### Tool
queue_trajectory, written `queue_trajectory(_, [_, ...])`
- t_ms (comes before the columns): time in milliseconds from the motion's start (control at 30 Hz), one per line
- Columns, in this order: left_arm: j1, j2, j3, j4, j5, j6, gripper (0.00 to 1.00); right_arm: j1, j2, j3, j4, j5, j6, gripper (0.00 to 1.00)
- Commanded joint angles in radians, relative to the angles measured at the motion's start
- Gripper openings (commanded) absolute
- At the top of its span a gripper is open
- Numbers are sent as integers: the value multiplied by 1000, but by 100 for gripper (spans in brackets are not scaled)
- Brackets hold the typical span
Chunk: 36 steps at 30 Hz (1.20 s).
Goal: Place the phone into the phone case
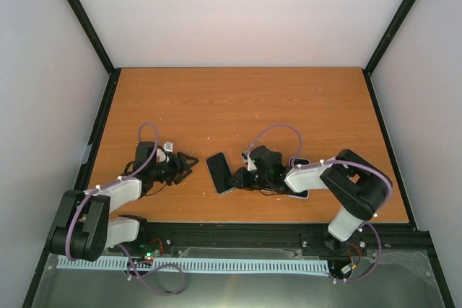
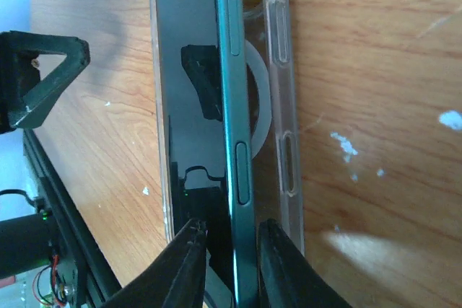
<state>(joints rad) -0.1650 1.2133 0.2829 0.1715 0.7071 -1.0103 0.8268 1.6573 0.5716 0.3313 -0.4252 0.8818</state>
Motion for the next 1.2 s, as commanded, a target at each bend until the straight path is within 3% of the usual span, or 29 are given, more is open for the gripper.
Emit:
queue_trajectory(0, [-11, 23, -10, 58, 1, 13, 60, 14, -35, 24, -229, 74, -52, 24])
queue_trajectory(167, [-18, 29, -22, 104, 14, -13, 60, 14, -63, 51, -298, 103, -78, 39])
queue_trajectory(600, [-31, 70, 8, 111, 24, -15, 59, 13, -97, 154, -451, 161, -140, 60])
queue_trajectory(800, [-57, 86, 4, 149, 21, -49, 60, 10, -114, 180, -523, 287, -191, 66])
queue_trajectory(1167, [-114, 159, 19, 199, 10, -73, 60, -10, -71, 240, -537, 313, -250, 74])
